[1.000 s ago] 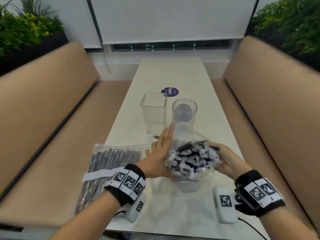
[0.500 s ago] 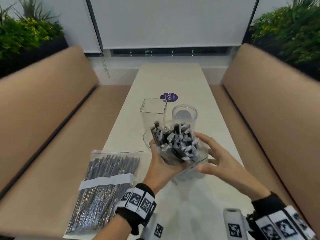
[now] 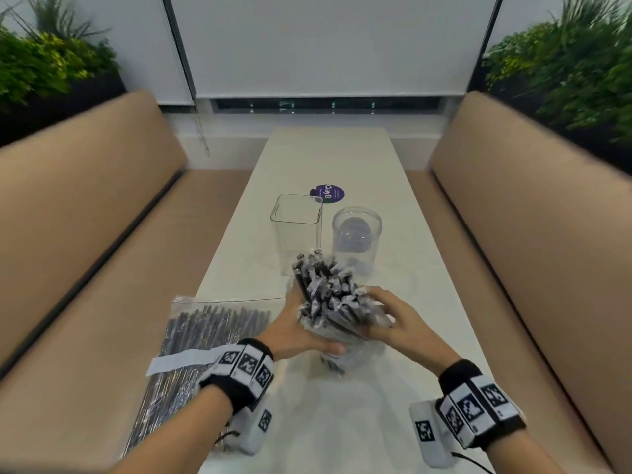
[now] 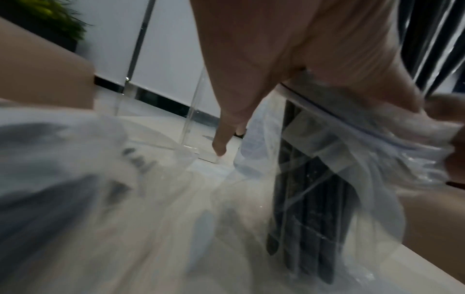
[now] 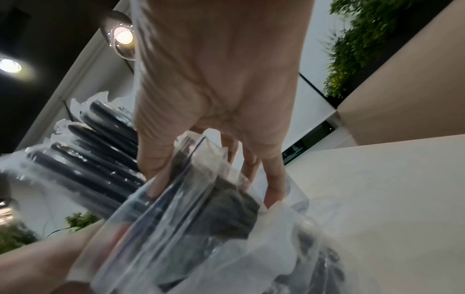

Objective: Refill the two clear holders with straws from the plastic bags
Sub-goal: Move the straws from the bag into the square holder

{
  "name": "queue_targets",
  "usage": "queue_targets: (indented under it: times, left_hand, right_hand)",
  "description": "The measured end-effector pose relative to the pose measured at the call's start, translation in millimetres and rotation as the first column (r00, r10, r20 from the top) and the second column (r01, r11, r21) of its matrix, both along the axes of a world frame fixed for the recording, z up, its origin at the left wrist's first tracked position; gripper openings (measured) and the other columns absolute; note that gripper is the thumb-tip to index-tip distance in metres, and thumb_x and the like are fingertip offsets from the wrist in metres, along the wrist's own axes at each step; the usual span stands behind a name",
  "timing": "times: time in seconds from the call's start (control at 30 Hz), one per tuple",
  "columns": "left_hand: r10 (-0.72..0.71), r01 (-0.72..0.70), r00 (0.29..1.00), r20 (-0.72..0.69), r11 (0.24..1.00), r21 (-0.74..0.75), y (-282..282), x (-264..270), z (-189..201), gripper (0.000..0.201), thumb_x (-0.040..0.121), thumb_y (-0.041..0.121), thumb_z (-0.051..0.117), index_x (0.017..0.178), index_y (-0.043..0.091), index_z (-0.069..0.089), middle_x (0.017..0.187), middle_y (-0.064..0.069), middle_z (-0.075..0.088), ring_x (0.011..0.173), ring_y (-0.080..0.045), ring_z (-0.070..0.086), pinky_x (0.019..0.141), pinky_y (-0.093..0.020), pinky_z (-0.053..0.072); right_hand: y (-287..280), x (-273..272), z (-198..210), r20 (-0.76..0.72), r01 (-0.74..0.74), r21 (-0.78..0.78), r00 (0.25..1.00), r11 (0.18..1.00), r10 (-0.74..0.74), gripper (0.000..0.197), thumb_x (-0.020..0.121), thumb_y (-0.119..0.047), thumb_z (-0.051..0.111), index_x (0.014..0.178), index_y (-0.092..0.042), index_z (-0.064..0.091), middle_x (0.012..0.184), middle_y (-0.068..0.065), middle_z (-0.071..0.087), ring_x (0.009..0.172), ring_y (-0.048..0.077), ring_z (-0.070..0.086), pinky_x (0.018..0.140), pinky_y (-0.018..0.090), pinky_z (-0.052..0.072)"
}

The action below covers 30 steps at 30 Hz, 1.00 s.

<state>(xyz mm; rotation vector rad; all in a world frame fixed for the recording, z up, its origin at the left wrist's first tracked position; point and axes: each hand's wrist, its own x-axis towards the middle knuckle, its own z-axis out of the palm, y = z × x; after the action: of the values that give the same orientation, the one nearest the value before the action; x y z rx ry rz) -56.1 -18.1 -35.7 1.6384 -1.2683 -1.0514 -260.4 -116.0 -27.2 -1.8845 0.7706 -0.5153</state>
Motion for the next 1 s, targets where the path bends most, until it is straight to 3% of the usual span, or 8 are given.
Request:
queue_targets:
  times: [0.13, 0.2, 0.3, 0.47, 0.57, 0.73, 0.83, 1.0]
  left_hand:
    - [0.002, -0.003, 0.998, -0.055, 1.0, -0.02, -11.3, -18.4, 9.9, 0.052, 0.066, -0.002, 0.086, 0.113, 0.011, 0.069, 0.101, 0.006, 0.073, 0.091, 0.003, 0.069, 0.077, -0.008, 0.05]
    - [0.13, -0.145, 0.978, -0.164, 0.986, -0.082, -11.4, -22.3, 8.0, 0.057, 0.062, -0.002, 0.089, 0.114, 0.01, 0.067, 0.102, 0.001, 0.076, 0.094, -0.002, 0.071, 0.083, -0.019, 0.056]
    - [0.237, -0.259, 0.951, -0.199, 0.961, -0.097, -10.7, -19.8, 17.8, 0.067, 0.061, 0.0, 0.089, 0.119, 0.011, 0.058, 0.101, 0.006, 0.073, 0.088, 0.005, 0.069, 0.075, -0.012, 0.056]
    - [0.127, -0.143, 0.984, -0.125, 0.982, -0.123, -20.4, 4.5, 51.1, 0.075, 0.062, 0.006, 0.09, 0.127, 0.018, 0.055, 0.112, 0.004, 0.072, 0.099, -0.002, 0.069, 0.083, -0.014, 0.055]
    - [0.103, -0.119, 0.988, -0.116, 0.983, -0.139, -25.7, 18.9, 71.7, 0.071, 0.064, 0.008, 0.089, 0.126, 0.018, 0.056, 0.112, 0.005, 0.072, 0.099, -0.001, 0.069, 0.081, -0.013, 0.054]
    - [0.121, -0.141, 0.98, -0.159, 0.982, -0.124, -26.3, 50.5, 99.7, 0.073, 0.06, 0.018, 0.092, 0.124, 0.019, 0.058, 0.113, -0.002, 0.074, 0.105, -0.019, 0.071, 0.095, -0.04, 0.054]
    - [0.147, -0.164, 0.977, -0.157, 0.981, -0.105, -21.6, 70.9, 109.6, 0.078, 0.049, 0.032, 0.091, 0.12, 0.023, 0.058, 0.113, -0.004, 0.074, 0.105, -0.024, 0.07, 0.094, -0.043, 0.055]
    - [0.215, -0.225, 0.963, -0.162, 0.973, -0.047, -15.8, 102.2, 110.5, 0.07, 0.065, 0.012, 0.089, 0.126, 0.011, 0.054, 0.109, -0.008, 0.074, 0.096, -0.021, 0.073, 0.088, -0.04, 0.057]
  right_hand:
    - [3.8, 12.9, 3.8, 0.078, 0.077, -0.04, 0.994, 0.996, -0.074, 0.046, 0.078, -0.009, 0.078, 0.115, -0.032, 0.063, 0.119, -0.011, 0.065, 0.112, -0.002, 0.059, 0.097, 0.027, 0.047]
    - [2.7, 11.2, 11.7, 0.101, 0.141, -0.08, 0.986, 0.987, -0.133, 0.034, 0.081, -0.018, 0.077, 0.112, -0.024, 0.067, 0.111, -0.004, 0.07, 0.106, 0.005, 0.064, 0.095, 0.036, 0.052]
    - [-4.5, 9.2, 33.4, 0.137, 0.187, -0.153, 0.977, 0.97, -0.166, 0.031, 0.081, -0.029, 0.075, 0.111, -0.026, 0.067, 0.108, 0.001, 0.069, 0.103, 0.011, 0.066, 0.092, 0.038, 0.054]
    - [-18.3, 30.3, 91.3, 0.257, 0.246, -0.141, 0.944, 0.959, -0.204, 0.021, 0.085, -0.021, 0.072, 0.103, -0.012, 0.066, 0.096, 0.004, 0.073, 0.089, 0.011, 0.069, 0.075, 0.025, 0.053]
    - [-30.6, 51.8, 132.5, 0.364, 0.225, -0.115, 0.916, 0.967, -0.17, 0.019, 0.087, -0.02, 0.07, 0.096, -0.003, 0.071, 0.094, 0.013, 0.074, 0.089, 0.015, 0.069, 0.083, 0.029, 0.055]
    - [-49.0, 90.0, 176.7, 0.414, 0.114, -0.091, 0.908, 0.989, -0.067, 0.029, 0.082, -0.011, 0.075, 0.09, 0.014, 0.063, 0.079, 0.012, 0.066, 0.073, 0.017, 0.065, 0.071, 0.03, 0.053]
    - [-53.7, 112.8, 196.7, 0.457, 0.065, -0.034, 0.888, 0.997, -0.042, 0.011, 0.083, -0.004, 0.071, 0.08, 0.004, 0.064, 0.073, 0.011, 0.067, 0.073, 0.025, 0.067, 0.076, 0.041, 0.057]
    - [-67.6, 149.6, 226.8, 0.507, 0.027, -0.018, 0.862, 0.999, -0.014, 0.013, 0.085, 0.001, 0.065, 0.075, -0.004, 0.06, 0.068, 0.01, 0.064, 0.068, 0.023, 0.065, 0.073, 0.04, 0.057]
